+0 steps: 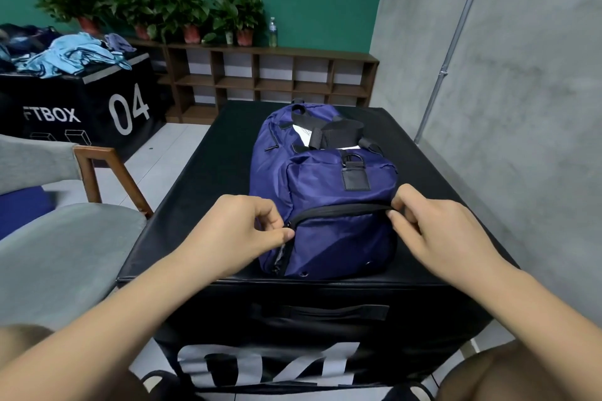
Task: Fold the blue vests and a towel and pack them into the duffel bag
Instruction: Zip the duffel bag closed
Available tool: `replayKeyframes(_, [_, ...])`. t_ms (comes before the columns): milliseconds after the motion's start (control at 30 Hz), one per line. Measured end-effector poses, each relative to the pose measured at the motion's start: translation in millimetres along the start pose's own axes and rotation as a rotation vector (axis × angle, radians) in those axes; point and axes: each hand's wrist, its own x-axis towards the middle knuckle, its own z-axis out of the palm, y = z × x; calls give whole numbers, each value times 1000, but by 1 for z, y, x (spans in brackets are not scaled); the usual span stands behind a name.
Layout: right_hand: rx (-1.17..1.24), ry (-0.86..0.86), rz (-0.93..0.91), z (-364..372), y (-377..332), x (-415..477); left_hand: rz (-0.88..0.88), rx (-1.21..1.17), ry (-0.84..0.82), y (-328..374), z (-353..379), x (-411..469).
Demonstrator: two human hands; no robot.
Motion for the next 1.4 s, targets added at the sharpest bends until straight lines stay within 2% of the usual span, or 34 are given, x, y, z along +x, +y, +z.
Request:
replayKeyframes(133, [4,-4,4,1,2,0,-47,20,-83,-3,-10,2])
replayKeyframes(300, [12,-3,7,1,1,1,-221,-156,-391,-16,-10,6])
replayKeyframes(467, [47,-8,27,0,1,1,-234,97,-613,-28,10,4])
replayKeyframes(533, [70,-9,39,0,1,0,-209,222,-637,-30,19,0])
replayKeyframes(700, [112,-49,151,5,10,-2,-210,306,-495,-32,15,2])
replayKeyframes(800, [121,-149,244,15,19,-5,-171,180,-322,-22,10,1])
replayKeyframes(867, [148,-160,255,23,23,-8,-103,88,-180,-14,12,1])
replayKeyframes(967, [244,-115,218,33,24,-13,65,102,28,-13,23,2])
replayKeyframes(1100, [362,-52,215,42,18,-17,178,172,135,-15,34,4])
replayKeyframes(1200, [380,-23,207,46,15,-22,126,162,181,-18,34,9])
replayKeyframes(1400, [355,56,78,59,-20,-39,-29,95,210,-28,31,31])
